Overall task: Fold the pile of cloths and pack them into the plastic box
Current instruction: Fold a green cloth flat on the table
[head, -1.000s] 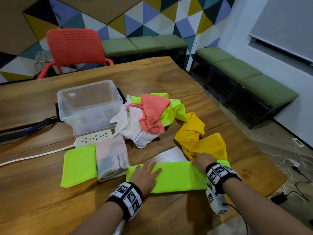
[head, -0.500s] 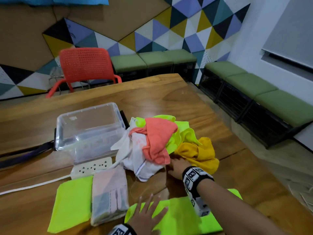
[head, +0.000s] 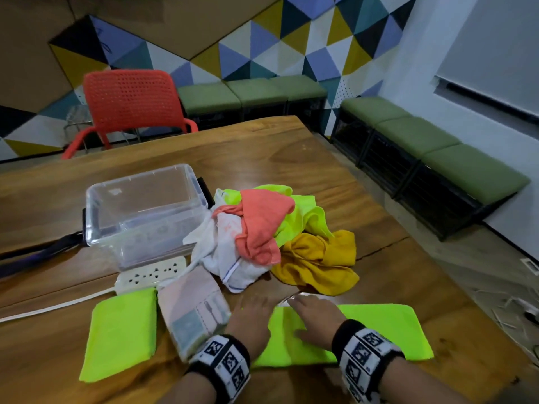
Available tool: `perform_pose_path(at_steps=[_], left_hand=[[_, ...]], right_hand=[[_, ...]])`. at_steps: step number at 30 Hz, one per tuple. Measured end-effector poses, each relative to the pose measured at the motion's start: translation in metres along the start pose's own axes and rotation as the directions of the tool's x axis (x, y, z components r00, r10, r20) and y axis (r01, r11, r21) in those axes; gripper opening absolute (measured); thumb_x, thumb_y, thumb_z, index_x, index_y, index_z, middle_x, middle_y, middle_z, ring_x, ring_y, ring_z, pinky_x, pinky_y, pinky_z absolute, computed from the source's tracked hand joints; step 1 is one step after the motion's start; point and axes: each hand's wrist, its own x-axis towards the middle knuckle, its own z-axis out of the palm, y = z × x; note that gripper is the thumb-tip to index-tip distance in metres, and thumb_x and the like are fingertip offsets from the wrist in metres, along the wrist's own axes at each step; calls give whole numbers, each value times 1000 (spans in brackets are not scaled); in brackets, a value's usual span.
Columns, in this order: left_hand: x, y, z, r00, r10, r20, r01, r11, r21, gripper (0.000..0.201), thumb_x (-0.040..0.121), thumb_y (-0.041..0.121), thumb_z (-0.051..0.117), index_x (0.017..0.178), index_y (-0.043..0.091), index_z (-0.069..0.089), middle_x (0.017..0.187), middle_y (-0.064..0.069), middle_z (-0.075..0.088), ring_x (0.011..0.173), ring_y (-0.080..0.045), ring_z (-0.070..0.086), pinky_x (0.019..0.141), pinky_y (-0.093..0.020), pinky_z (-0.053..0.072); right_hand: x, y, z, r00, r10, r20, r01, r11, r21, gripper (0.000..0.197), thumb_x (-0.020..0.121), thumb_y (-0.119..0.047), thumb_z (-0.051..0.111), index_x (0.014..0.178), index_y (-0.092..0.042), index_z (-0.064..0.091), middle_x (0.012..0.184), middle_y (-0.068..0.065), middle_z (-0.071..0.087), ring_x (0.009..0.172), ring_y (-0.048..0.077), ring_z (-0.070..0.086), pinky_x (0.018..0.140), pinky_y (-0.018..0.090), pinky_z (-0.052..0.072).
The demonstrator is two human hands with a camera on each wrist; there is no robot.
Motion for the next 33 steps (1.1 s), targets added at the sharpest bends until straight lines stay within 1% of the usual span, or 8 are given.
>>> perform_pose_path(at_steps=[2, 4, 7, 13, 17, 20, 29, 33], left_hand=[[-10, -10, 5, 984, -173, -31, 172, 985, -32, 60, 97, 45, 23, 151, 23, 6, 156, -4, 18, 144, -25, 16, 116, -46, 13], [-18, -25, 9, 970, -232, -73, 224, 969, -103, 74, 92, 58, 0, 144, 19, 34, 141, -10, 47, 132, -28, 45, 104, -49, 37], [-29, -47, 37, 972, -209, -105, 194, 971, -137, 83, 96, 52, -2, 103, 17, 73, 88, -2, 75, 81, -20, 73, 63, -42, 57], [-52, -52, 30, 965, -223, -136, 214, 974, -78, 61, 86, 51, 25, 75, 20, 76, 70, 8, 72, 69, -13, 71, 60, -33, 57], [-46, -27, 6, 958, -255, -134, 246, 966, -84, 46, 97, 42, 24, 113, 18, 59, 114, -2, 63, 110, -23, 56, 92, -34, 41], [-32, -20, 5, 924, -381, 26, 373, 883, -285, 48, 99, 46, 29, 125, 11, 50, 131, -9, 54, 121, -24, 52, 96, -30, 41], [-4, -19, 13, 889, -455, 56, 351, 598, -720, 44, 97, 27, 46, 134, 4, 36, 139, -15, 43, 131, -27, 41, 107, -29, 33], [-13, -37, 0, 871, -491, -11, 292, 535, -793, 24, 98, 17, 43, 118, 7, 36, 118, -27, 57, 110, -36, 56, 88, -36, 43]], right_hand=[[-14, -2, 9, 971, 21, 236, -22, 1000, -1, 81, 90, -38, 56, 151, -17, 7, 159, 7, 3, 145, 30, 8, 115, 45, 22], [-19, -6, 19, 964, 35, 263, -34, 999, -10, 85, 91, -42, 52, 151, -21, -5, 158, 5, -13, 146, 28, -7, 117, 47, 11], [-22, 1, 27, 967, 62, 247, -59, 998, -19, 85, 91, -44, 51, 150, -23, -8, 157, 5, -17, 146, 27, -11, 118, 47, 7], [-26, 2, 16, 970, 150, 194, -149, 989, -17, 88, 89, -50, 52, 151, -23, -5, 157, 6, -16, 146, 28, -7, 118, 46, 6], [-25, -18, 13, 951, 289, 110, -286, 957, -41, 95, 82, -59, 56, 151, -20, 2, 156, 9, 7, 142, 32, 14, 113, 48, 20], [-27, -17, 14, 905, 383, 184, -383, 923, -34, 104, 77, -60, 61, 150, -23, -2, 153, 11, 13, 137, 34, 24, 107, 47, 30], [-19, -9, 4, 884, 337, 322, -375, 925, 61, 111, 73, -65, 64, 149, -31, -10, 153, 14, 10, 132, 37, 36, 101, 47, 37], [-4, -25, 2, 909, 294, 296, -336, 936, 104, 101, 77, -66, 57, 148, -35, -8, 149, 16, 23, 128, 35, 43, 99, 44, 40]])
